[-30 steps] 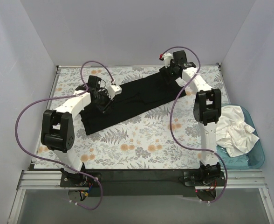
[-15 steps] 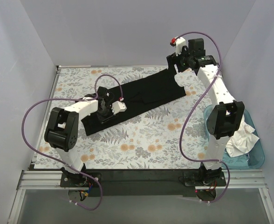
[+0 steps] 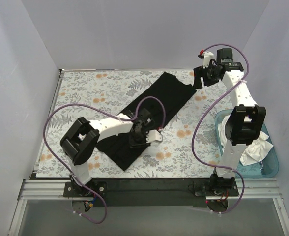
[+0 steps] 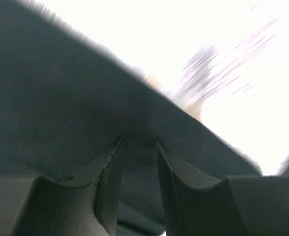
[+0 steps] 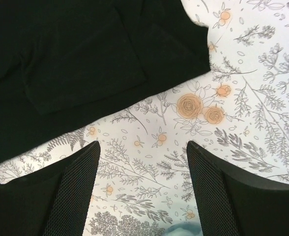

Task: Fold and stack the t-shirts
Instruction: Fold the tshirt

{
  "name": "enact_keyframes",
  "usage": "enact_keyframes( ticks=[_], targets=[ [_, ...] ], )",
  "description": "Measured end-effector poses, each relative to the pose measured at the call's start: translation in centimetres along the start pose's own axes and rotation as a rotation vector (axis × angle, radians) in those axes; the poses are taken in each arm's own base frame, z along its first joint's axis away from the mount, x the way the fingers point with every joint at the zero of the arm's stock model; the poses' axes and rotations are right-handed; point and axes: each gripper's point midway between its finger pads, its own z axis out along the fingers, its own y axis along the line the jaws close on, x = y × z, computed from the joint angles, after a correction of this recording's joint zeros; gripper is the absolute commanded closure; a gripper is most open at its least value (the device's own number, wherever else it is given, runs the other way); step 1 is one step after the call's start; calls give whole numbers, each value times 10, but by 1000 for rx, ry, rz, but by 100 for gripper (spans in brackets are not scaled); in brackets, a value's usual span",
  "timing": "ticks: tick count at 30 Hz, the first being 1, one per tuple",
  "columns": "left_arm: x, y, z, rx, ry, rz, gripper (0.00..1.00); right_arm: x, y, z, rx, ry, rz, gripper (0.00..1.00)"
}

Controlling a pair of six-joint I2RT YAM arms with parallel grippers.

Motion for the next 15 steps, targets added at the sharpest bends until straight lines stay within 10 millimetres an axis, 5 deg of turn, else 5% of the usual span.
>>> enact_keyframes(
  ticks=[5, 8, 12, 15],
  targets=[
    [-97, -72, 11, 204, -116, 101, 65, 19, 6, 5, -35, 50, 16, 27],
    [-160, -89, -7, 282, -254, 105, 65, 31, 13, 8, -62, 83, 28, 32],
    [-214, -60, -61, 326, -501, 21, 66, 40, 22, 12, -103, 106, 42, 44],
    [-209, -3, -104, 297, -652, -108, 66, 45, 28, 21, -134, 125, 57, 53]
  ],
)
